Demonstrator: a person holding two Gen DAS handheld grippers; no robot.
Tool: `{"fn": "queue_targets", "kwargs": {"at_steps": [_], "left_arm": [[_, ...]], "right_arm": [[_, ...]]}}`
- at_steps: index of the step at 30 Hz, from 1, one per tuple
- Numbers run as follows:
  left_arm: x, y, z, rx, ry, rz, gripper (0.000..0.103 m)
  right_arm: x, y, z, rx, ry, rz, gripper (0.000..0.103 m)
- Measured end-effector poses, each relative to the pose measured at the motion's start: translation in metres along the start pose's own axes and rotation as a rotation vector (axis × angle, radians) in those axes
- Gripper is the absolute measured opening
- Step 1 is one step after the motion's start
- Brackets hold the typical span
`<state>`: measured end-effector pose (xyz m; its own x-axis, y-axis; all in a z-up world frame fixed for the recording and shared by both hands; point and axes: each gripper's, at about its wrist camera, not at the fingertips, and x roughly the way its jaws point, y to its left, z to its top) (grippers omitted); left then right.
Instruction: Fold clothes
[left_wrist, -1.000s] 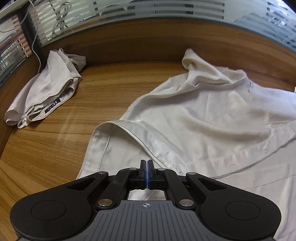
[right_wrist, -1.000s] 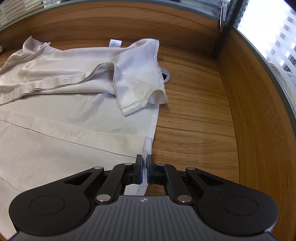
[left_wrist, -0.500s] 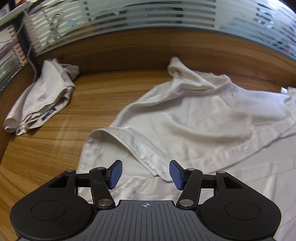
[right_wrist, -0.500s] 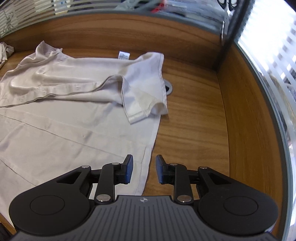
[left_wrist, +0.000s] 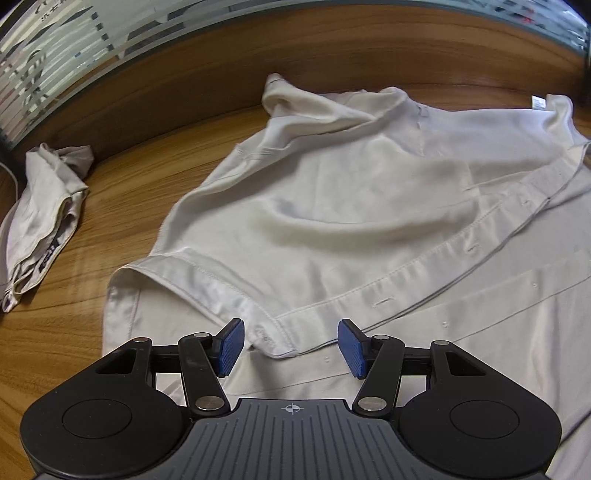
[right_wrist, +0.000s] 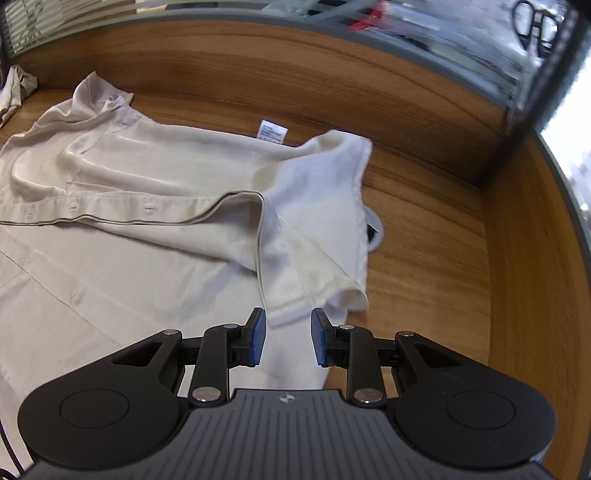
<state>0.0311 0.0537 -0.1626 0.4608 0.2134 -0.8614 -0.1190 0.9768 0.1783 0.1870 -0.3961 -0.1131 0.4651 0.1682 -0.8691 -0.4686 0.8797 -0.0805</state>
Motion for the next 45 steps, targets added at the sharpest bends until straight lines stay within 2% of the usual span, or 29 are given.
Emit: {"fn": "queue_targets", "kwargs": {"at_steps": [5,7,12,13,15,18,20,21,25,28,33,35,39,43,45], "left_arm": [[0.005,-0.005,-0.001,-0.005,0.015,-0.009,0.057],[0.008,-0.006,-0.002,-0.003,0.027,-0.006,0.057],[0.010,-0.005,-0.003,-0.018,0.030,-0.007,0.057],[0.010,-0.004,-0.003,-0.022,0.030,-0.009,0.057],[0.011,-0.002,-0.003,-0.043,0.031,-0.025,0.054],[0.012,0.002,-0.004,-0.079,0.031,-0.045,0.045],[0.012,0.005,-0.004,-0.104,0.027,-0.047,0.035],[0.012,0.005,-0.005,-0.111,0.025,-0.044,0.034],[0.010,0.013,-0.006,-0.182,0.029,-0.043,0.035],[0.008,0.022,-0.007,-0.257,0.030,-0.038,0.048],[0.008,0.042,-0.014,-0.411,0.013,-0.023,0.049],[0.014,0.048,-0.015,-0.457,0.037,-0.033,0.048],[0.018,0.053,-0.014,-0.534,0.026,-0.065,0.047],[0.022,0.055,-0.010,-0.566,0.029,-0.055,0.037],[0.022,0.054,-0.010,-0.567,0.025,-0.053,0.027]], "right_arm": [[0.020,0.007,0.012,-0.041,0.024,0.046,0.030],[0.028,0.010,0.014,-0.068,0.053,0.078,0.034],[0.040,0.011,0.014,-0.061,0.069,0.080,0.032],[0.041,0.009,0.014,-0.049,0.067,0.076,0.018],[0.041,0.004,0.012,-0.026,0.066,0.076,0.000],[0.035,-0.001,0.011,-0.020,0.050,0.063,0.000],[0.027,-0.004,0.011,-0.028,0.031,0.048,0.000],[0.021,-0.005,0.011,-0.028,0.021,0.042,0.000],[-0.006,-0.011,0.011,-0.042,-0.019,0.008,0.000],[-0.025,-0.014,0.008,-0.048,-0.032,-0.009,0.000],[-0.045,-0.011,-0.005,-0.076,-0.025,-0.031,0.000],[-0.050,-0.008,-0.011,-0.085,-0.017,-0.038,0.000],[-0.051,-0.004,-0.027,-0.080,0.009,-0.049,0.000],[-0.046,0.001,-0.038,-0.087,0.034,-0.048,0.000],[-0.041,0.004,-0.039,-0.096,0.045,-0.042,0.001]]}}
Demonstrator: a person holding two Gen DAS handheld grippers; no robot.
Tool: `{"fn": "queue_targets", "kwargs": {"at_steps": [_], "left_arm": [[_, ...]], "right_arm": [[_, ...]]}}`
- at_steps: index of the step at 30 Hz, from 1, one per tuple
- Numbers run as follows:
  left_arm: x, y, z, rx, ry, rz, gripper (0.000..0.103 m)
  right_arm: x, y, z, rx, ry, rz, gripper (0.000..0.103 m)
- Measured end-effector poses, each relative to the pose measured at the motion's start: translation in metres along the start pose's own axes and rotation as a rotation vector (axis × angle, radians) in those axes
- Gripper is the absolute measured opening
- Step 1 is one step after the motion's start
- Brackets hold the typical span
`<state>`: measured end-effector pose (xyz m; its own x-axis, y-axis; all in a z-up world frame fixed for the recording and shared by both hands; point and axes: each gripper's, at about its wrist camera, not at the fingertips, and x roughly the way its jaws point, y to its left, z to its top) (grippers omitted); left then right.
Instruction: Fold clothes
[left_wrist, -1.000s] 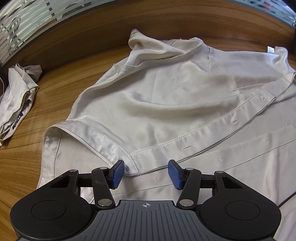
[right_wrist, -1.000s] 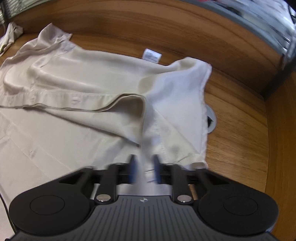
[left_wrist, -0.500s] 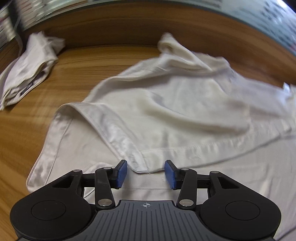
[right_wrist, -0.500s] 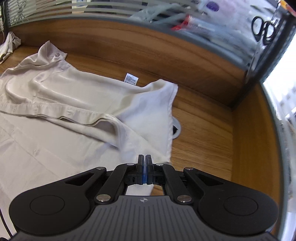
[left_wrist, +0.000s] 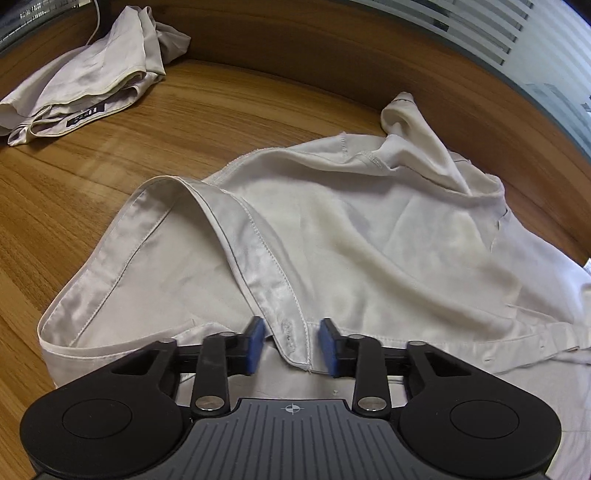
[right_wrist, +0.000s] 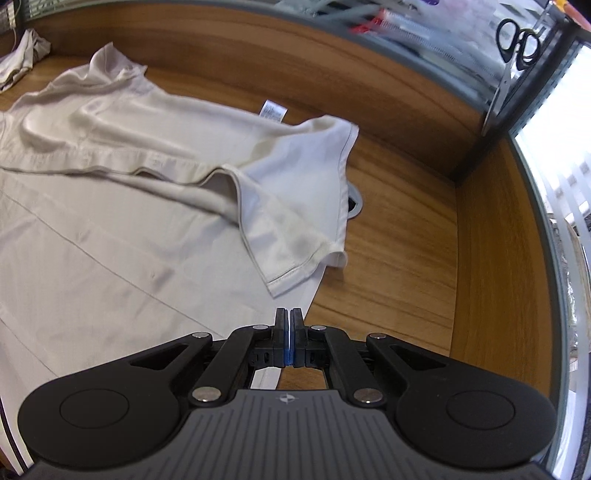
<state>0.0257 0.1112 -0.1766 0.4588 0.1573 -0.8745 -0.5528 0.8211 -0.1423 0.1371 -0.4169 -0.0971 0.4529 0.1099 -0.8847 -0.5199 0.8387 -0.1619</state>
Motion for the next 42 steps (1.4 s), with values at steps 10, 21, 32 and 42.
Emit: {"fn": "queue_targets", "kwargs": {"at_steps": [10,21,32,42], "left_arm": [[-0.005,-0.001,0.000,-0.016,-0.030,-0.001,0.009],[-0.019,0.001,0.008,-0.016,-0.081,0.033,0.008],[-0.044,0.005,0.017,-0.008,-0.121,0.039,0.008],[-0.060,0.003,0.018,0.016,-0.101,0.046,0.008]], "right_arm": [[0.053,0.007,0.029,-0.023,0.017,0.043,0.032],[0.075,-0.004,0.039,0.001,0.015,0.086,0.003],[0.010,0.001,0.022,-0.073,-0.051,0.058,0.002],[-0.006,0.012,0.003,-0.060,-0.043,0.022,0.002]]}}
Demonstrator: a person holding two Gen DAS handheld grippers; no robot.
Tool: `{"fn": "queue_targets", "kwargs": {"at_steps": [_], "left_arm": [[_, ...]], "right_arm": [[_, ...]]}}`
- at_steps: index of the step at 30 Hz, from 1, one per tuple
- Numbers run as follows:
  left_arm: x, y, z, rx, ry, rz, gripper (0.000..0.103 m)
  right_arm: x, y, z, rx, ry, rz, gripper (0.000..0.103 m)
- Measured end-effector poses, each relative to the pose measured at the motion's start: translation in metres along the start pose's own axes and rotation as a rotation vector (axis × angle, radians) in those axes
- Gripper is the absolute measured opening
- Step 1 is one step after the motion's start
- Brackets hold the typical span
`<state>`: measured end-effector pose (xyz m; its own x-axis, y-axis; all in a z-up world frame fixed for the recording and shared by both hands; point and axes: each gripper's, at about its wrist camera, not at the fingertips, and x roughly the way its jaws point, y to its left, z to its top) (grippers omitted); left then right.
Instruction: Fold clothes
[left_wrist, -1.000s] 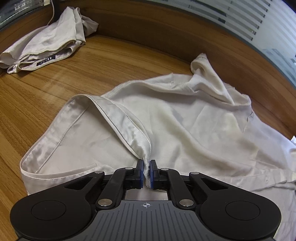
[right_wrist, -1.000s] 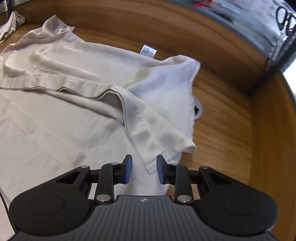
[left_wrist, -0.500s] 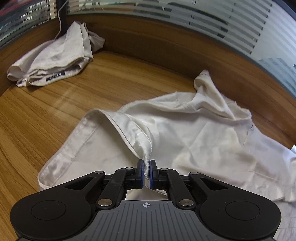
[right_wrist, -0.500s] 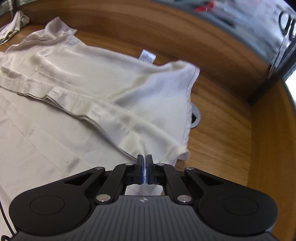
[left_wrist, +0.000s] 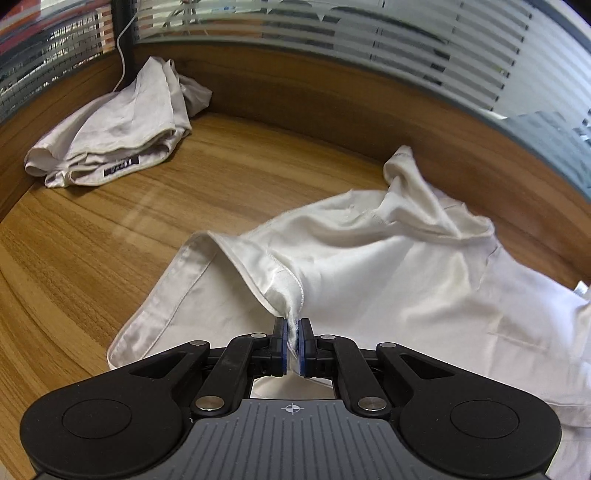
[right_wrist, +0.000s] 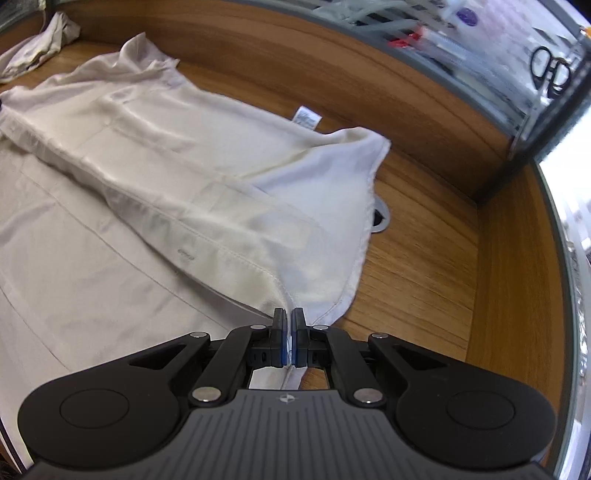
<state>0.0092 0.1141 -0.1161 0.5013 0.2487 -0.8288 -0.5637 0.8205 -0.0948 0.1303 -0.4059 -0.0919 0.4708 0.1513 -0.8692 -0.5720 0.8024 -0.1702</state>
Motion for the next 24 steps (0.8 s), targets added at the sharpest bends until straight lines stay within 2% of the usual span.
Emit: {"fn": "queue_targets", "kwargs": {"at_steps": [5,10,15,19,24], "left_arm": [[-0.012,-0.002,0.005,0.007,0.022,-0.007,0.008],[-0.001,0.002,0.001,0.002,0.074,0.019,0.008],[-0.016,-0.002,0.011,0.017,0.038,-0.010,0.008],[-0.023,-0.004,0.016,0.028,0.038,-0.010,0.008],[-0.009,-0.002,0.005,0.037,0.107,0.026,0.008]], "right_arm": [[-0.012,-0.004,0.002,0.023,-0.013,-0.001,0.002],[-0.008,0.002,-0.003,0.020,0.006,-0.014,0.002],[-0.020,0.000,0.000,0.031,-0.017,-0.031,0.002],[-0.029,-0.006,0.001,0.045,-0.025,-0.027,0.002],[-0.020,-0.001,-0.006,0.029,0.009,-0.019,0.002]]}}
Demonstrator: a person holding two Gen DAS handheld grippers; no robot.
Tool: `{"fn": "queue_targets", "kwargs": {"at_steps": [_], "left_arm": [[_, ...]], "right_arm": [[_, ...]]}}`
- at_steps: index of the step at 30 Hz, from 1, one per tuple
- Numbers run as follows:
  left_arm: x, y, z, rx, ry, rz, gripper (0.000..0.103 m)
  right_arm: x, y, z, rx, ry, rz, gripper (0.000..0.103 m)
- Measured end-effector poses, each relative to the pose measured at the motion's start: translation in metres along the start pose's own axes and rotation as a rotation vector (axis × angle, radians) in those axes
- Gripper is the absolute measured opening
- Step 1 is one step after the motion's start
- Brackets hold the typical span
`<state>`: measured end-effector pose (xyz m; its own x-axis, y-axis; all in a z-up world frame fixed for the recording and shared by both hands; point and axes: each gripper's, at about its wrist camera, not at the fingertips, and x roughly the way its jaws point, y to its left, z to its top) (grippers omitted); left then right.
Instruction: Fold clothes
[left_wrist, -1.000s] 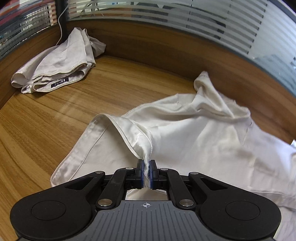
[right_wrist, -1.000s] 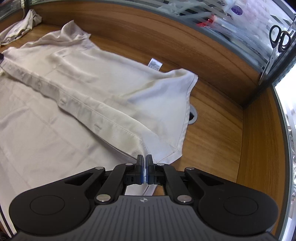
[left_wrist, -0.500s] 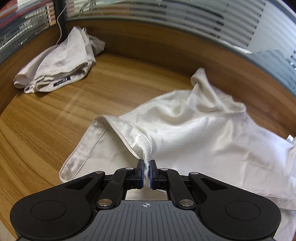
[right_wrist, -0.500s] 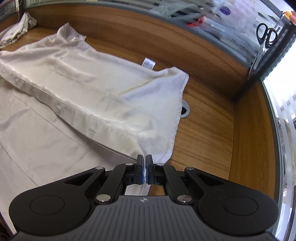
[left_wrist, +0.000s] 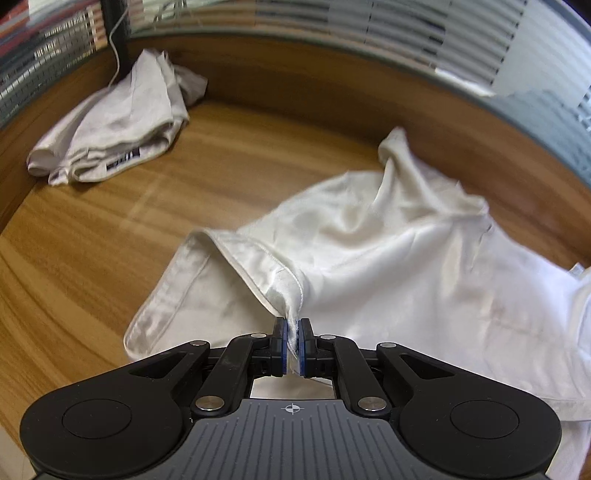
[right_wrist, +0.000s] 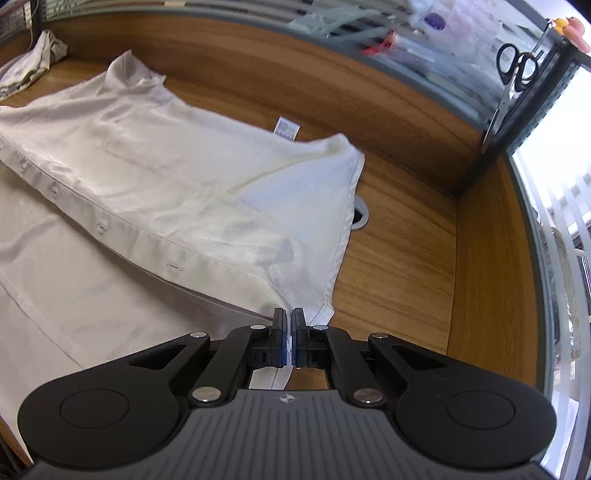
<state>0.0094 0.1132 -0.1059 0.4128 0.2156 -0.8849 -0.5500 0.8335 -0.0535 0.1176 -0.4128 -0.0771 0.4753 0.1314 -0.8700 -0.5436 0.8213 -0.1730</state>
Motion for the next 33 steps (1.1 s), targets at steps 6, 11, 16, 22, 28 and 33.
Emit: {"fn": "queue_targets", "kwargs": {"at_steps": [6,11,16,22,28,33], "left_arm": [[0.016,0.000,-0.002,0.018,0.005,0.020,0.008],[0.039,-0.003,-0.007,0.047,0.022,0.059,0.015],[0.039,-0.003,-0.017,0.087,0.001,0.095,0.040],[0.025,0.008,-0.035,0.077,0.013,0.073,0.043],[-0.002,0.025,-0.058,0.094,0.005,0.061,0.049],[-0.021,0.047,-0.078,0.105,-0.002,0.049,0.050]], "right_arm": [[0.017,0.005,-0.003,-0.015,-0.015,-0.016,0.003],[0.041,0.010,-0.008,-0.028,0.028,-0.004,0.004],[0.046,0.018,-0.011,-0.052,0.053,0.033,0.021],[0.041,0.022,-0.015,-0.083,0.084,0.063,0.029],[0.013,0.029,-0.020,-0.061,0.051,0.113,0.035],[-0.015,0.049,-0.037,-0.001,0.049,0.164,0.037]]}}
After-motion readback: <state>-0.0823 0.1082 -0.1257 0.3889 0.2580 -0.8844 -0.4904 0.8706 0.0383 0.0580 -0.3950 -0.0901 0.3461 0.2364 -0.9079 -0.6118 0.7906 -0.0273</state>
